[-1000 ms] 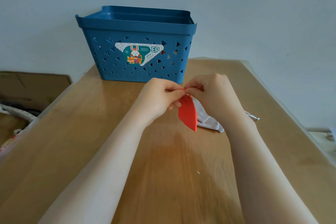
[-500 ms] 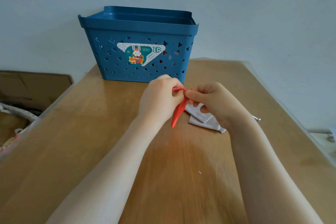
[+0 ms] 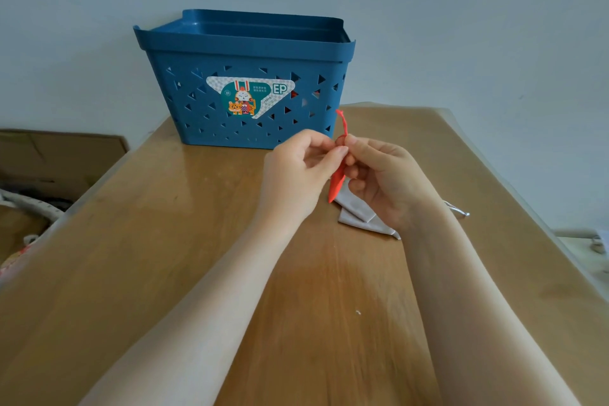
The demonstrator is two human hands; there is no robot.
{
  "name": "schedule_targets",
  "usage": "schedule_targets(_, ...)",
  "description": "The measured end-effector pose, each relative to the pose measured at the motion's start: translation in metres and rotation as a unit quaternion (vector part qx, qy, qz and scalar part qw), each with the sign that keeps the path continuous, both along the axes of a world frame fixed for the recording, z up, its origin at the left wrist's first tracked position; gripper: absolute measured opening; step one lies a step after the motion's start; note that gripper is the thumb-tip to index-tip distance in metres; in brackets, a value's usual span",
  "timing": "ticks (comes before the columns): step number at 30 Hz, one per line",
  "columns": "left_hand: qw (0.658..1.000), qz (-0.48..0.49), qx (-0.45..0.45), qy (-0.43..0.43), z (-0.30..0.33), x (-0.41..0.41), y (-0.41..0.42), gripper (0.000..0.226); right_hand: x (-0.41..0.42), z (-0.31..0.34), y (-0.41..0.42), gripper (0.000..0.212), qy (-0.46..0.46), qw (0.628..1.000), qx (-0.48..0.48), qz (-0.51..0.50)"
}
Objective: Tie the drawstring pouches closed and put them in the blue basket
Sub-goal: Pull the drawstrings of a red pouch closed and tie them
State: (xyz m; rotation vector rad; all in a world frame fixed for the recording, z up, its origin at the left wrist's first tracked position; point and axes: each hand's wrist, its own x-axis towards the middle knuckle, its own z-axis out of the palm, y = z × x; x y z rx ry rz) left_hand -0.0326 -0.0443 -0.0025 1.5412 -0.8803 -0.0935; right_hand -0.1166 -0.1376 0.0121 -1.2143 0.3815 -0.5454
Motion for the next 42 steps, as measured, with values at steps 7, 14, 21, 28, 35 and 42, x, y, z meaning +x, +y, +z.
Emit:
schedule_targets(7,0.999,0.026,0.027,-0.02,-0.003,-0.004,-0.002,0.013,0.001,-0.004,-0.001,0.017,-0.001,1.0,-0.024,0.006)
schedule_targets(14,0.998,0.019,0.046,0.032,-0.001,-0.003,-0.002,0.018,0.006,-0.01,-0.003,0.018,-0.014,0.999,-0.022,0.028)
schedule_targets(21,0.882,-0.118,-0.138,0.434,0.01,0.002,-0.002,0.024,0.001,-0.005,-0.008,0.02,-0.053,0.997,0.031,0.043)
schedule_targets(28,0.885,-0.156,-0.139,0.417,0.007,0.003,-0.004,0.02,0.002,-0.008,-0.015,0.024,-0.101,0.988,0.114,-0.008)
schedule_targets(35,0.908,-0.124,-0.087,0.391,0.001,0.007,-0.003,0.023,0.005,-0.01,-0.015,0.035,-0.043,0.993,0.08,-0.074)
schedule_targets(42,0.892,-0.141,-0.114,0.415,0.003,0.004,-0.007,0.03,0.005,-0.009,-0.018,0.041,-0.083,0.981,0.149,-0.093)
